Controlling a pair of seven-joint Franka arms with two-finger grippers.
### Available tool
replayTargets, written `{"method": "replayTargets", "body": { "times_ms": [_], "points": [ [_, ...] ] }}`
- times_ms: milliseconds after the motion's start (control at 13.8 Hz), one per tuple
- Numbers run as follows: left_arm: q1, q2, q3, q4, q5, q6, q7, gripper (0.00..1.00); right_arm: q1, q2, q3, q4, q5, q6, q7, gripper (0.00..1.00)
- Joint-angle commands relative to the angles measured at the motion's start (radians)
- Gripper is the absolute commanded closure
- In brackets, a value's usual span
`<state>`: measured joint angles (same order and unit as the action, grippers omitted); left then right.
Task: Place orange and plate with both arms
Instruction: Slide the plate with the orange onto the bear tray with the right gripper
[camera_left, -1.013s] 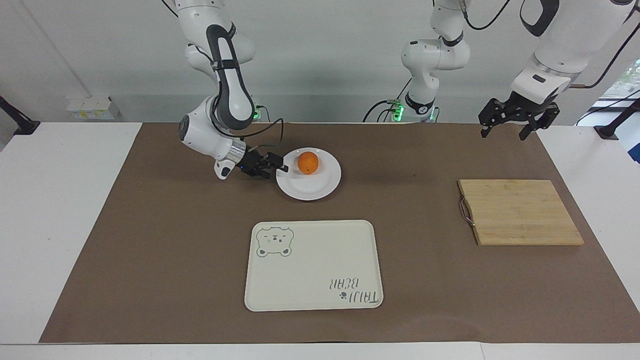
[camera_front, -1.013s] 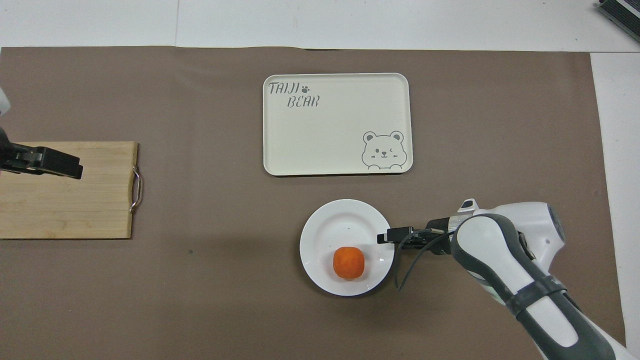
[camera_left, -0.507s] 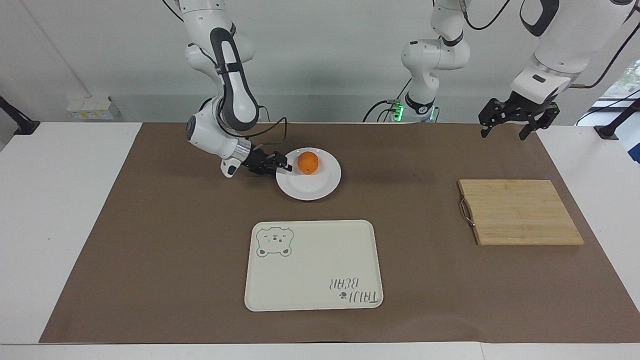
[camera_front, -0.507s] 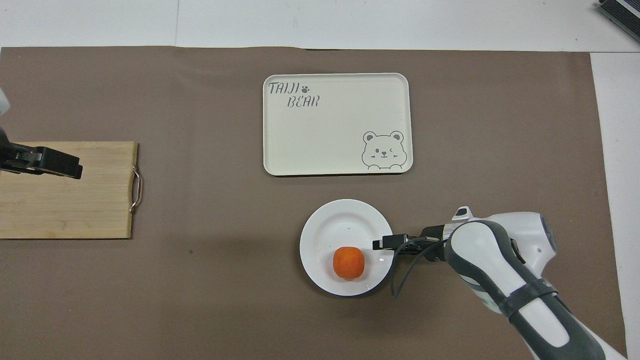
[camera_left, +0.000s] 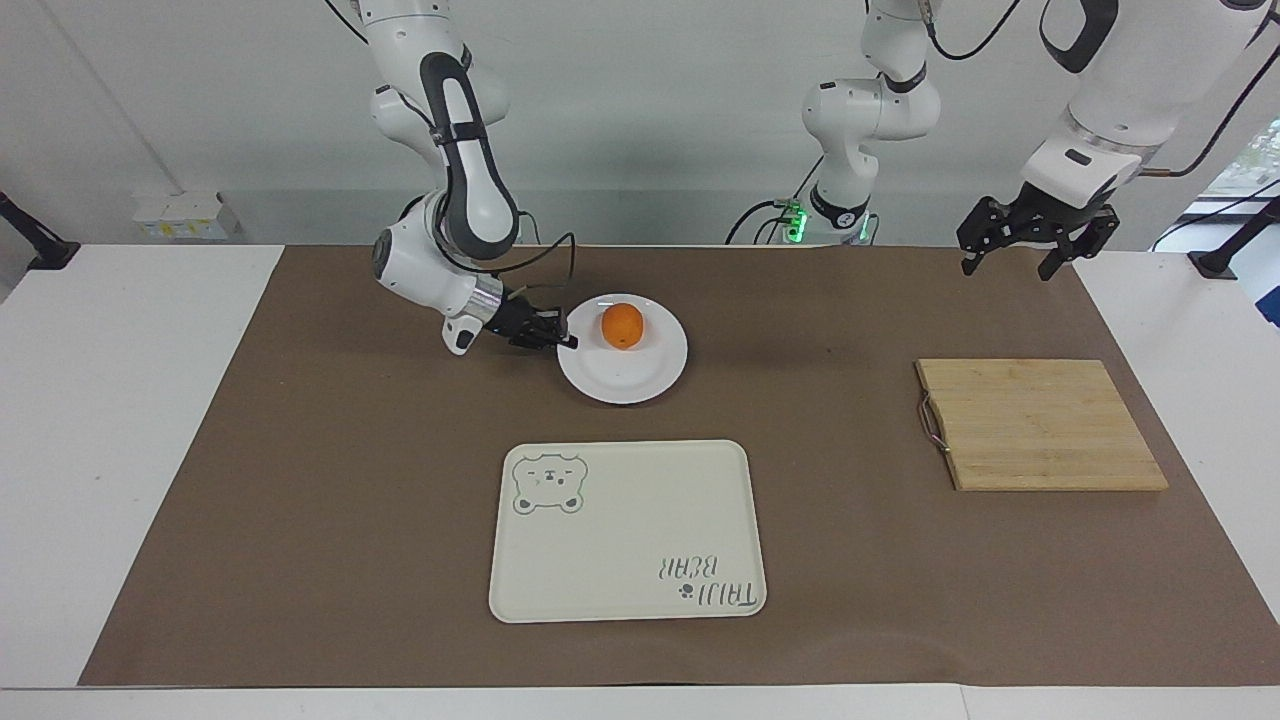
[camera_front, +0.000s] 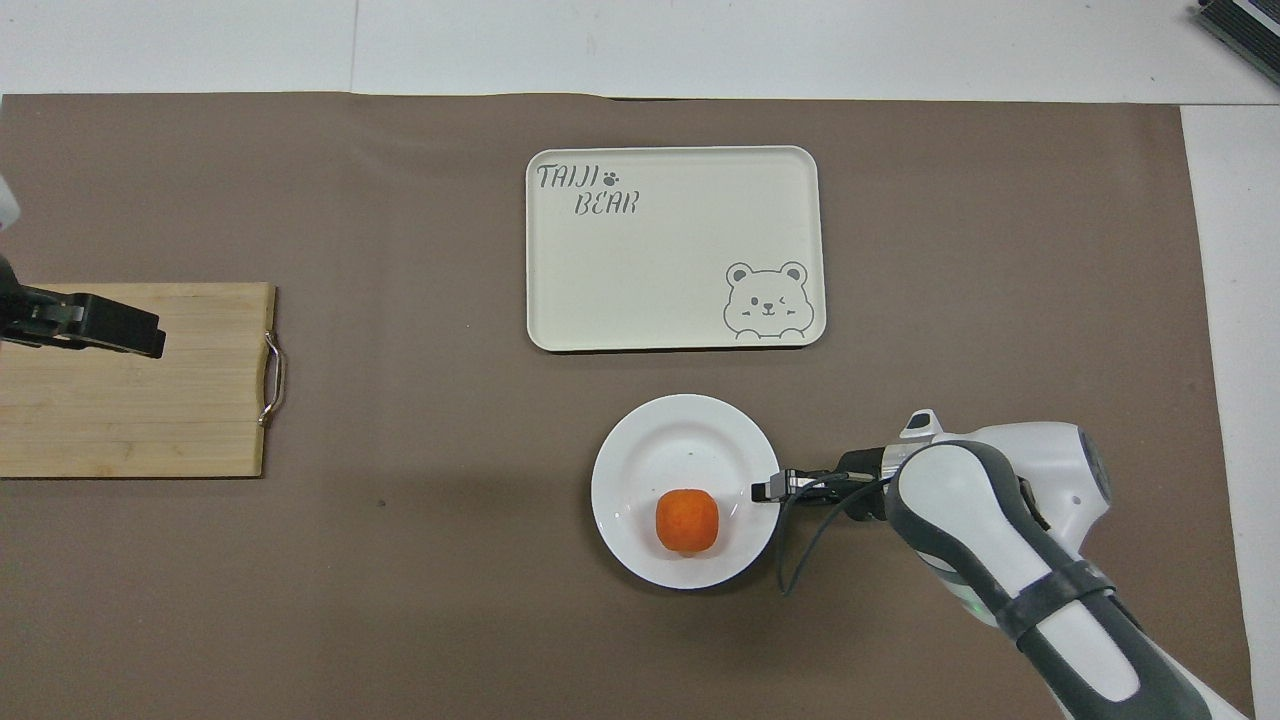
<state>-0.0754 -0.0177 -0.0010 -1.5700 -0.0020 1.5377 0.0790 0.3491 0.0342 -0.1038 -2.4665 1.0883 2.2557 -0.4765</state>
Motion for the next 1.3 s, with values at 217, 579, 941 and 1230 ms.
{"method": "replayTargets", "body": {
  "times_ms": [217,579,941,1230],
  "points": [
    [0.006,-0.004,-0.004,0.005,-0.004,-0.002,-0.002,0.0,0.005,0.061,-0.001,0.133,0.033,0.001,-0.004,1.0],
    [0.006,-0.004,-0.004,0.005,-0.004,-0.002,-0.002,0.0,-0.016,0.127,-0.001,0.272,0.136,-0.07,-0.008,1.0],
    [0.006,-0.004,-0.004,0.005,-0.004,-0.002,-0.002,0.0,-0.09,0.231,-0.002,0.49,0.168,-0.143,0.009,1.0],
    [0.006,-0.004,-0.002,0.005,-0.004,-0.002,-0.002,0.0,-0.128,0.361,-0.002,0.679,0.169,-0.162,0.052,1.0]
  ]
}}
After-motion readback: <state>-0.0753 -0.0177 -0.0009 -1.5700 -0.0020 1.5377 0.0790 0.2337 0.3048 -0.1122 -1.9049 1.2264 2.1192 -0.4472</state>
